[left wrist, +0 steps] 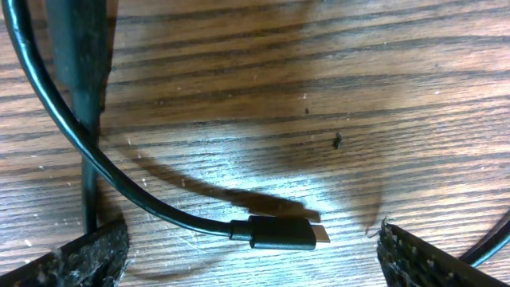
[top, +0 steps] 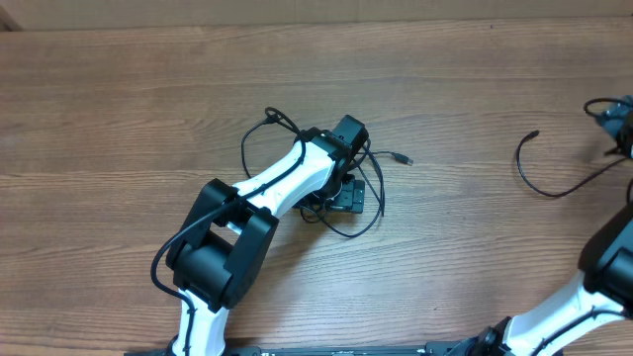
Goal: Untangle cables
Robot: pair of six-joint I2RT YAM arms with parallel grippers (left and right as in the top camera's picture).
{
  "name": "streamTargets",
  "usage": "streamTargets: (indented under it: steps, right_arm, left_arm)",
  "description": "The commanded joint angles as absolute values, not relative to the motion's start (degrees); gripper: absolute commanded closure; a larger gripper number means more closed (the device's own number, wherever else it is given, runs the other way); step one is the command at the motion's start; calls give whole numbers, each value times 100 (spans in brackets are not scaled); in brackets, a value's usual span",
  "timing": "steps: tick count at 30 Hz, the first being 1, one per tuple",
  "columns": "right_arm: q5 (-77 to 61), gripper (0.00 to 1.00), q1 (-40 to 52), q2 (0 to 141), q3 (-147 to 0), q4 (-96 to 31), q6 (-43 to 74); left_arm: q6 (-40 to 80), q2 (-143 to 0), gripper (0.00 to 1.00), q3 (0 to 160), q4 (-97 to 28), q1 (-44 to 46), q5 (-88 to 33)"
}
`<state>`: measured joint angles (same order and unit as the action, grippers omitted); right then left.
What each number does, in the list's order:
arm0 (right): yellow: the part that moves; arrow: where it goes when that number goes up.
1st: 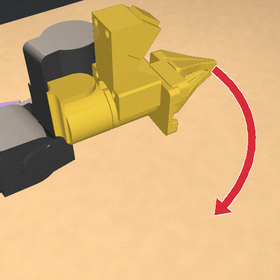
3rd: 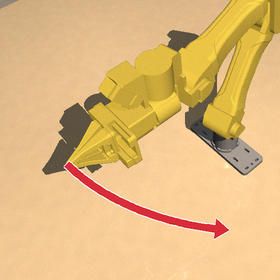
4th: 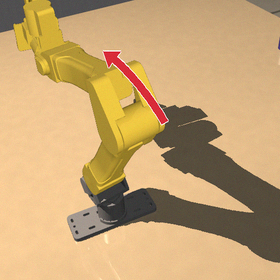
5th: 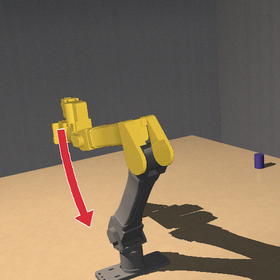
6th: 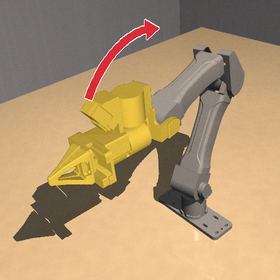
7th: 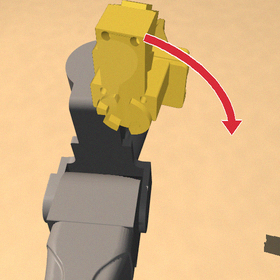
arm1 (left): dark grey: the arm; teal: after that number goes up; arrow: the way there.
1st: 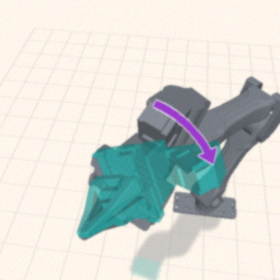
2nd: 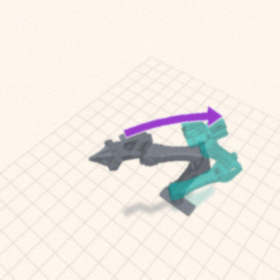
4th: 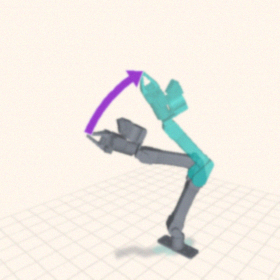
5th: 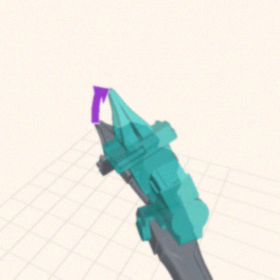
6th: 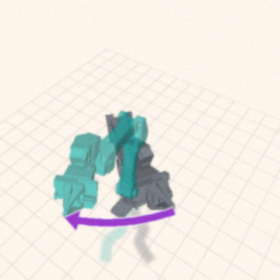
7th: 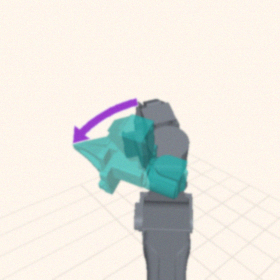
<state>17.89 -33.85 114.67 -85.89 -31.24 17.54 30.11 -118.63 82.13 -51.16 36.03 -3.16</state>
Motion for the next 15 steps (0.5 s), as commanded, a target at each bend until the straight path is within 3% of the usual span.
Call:
streamTargets:
  steps: [1, 10, 15]
  right_arm:
    - [2178, 11, -3435, 11821, -8545, -3046, 1680]
    - [2209, 38, -3500, 12143, -8545, -3135, 1608]
    - [2204, 38, -3848, 12322, -8545, -3129, 1603]
  left_arm:
    - [3048, -11802, 0, 8230, -5070, 3640, -296]
    - [3046, -11802, 0, 8230, -5070, 3640, -296]
    - [3046, -11802, 0, 8230, -5068, 3640, -296]
